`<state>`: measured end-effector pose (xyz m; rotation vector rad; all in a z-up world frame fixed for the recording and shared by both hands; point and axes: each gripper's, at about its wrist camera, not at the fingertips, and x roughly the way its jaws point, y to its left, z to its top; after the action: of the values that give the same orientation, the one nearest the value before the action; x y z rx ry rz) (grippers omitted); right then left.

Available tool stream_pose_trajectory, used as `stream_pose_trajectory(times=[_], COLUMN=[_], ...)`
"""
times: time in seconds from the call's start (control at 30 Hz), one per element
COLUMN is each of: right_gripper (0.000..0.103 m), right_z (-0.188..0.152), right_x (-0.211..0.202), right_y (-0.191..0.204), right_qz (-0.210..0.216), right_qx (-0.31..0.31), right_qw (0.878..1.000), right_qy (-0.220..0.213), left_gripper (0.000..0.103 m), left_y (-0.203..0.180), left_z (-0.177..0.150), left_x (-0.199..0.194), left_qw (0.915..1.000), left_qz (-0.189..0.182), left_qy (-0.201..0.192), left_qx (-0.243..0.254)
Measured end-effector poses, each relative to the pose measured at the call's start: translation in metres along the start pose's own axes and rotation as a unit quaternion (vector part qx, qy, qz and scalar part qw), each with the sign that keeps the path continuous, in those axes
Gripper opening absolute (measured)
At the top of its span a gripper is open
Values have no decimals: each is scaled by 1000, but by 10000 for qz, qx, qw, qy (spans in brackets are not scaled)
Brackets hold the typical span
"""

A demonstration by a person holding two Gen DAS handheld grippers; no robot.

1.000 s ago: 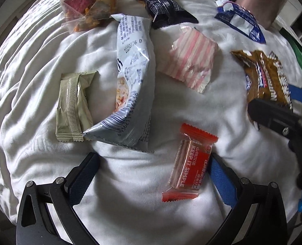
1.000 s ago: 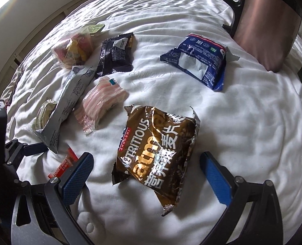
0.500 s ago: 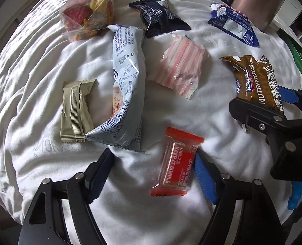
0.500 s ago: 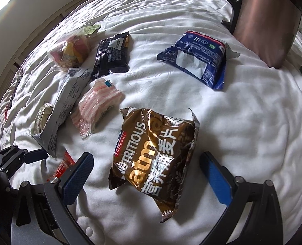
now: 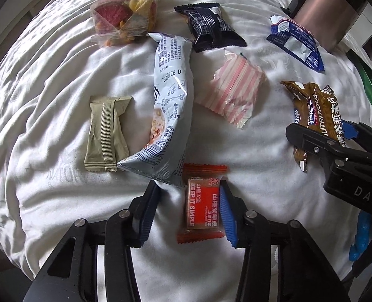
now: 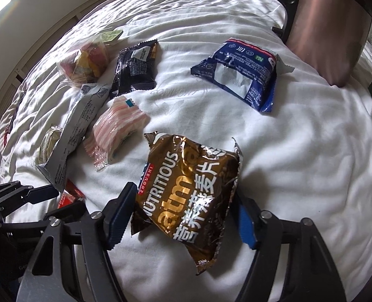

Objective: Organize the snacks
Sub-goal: 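Grasp the red candy with the left tool while the right tool grasps the brown oatmeal packet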

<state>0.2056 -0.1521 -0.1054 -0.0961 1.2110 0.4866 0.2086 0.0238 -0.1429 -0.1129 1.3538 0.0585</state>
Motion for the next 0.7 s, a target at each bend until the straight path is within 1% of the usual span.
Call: stream_pose_trajectory(times=[0.03,0.07,0.13,0.23,0.43,0.6,0.7], right_gripper=[77,76,71,64,60,60,59], right_z=[0,-1,-2,-4,-5,-10,-15], right_x=[0,-1,-2,-6,-11,-21,-28], right_y=[-1,-1,-2,-4,-4,-2,2], right_qz=[26,47,100,166,195,231,270], right_qx=[0,-2,-25,-28,-66,-92,-176], right_qw=[10000,10000,9999,9999,9998,9997,9995], right_qy=[-10,-12,-20,-41,-49,-51,-45], left_gripper=[33,31,25,22,21,21,21], left_y=[11,15,18,28,43,58,61], left_z=[-15,-14,-27,-31,-42,-50,-56], left_x=[-11,-12,-18,-21,-34,-43,-49], left_qw=[10000,10000,9999,9997,9987,9974,9969], left_qz=[-21,-35,-76,-134,-319,-428,-468], left_qy=[-11,-16,-42,-61,-210,-282,-330], left_qx=[-14,-39,-106,-195,-352,-511,-543])
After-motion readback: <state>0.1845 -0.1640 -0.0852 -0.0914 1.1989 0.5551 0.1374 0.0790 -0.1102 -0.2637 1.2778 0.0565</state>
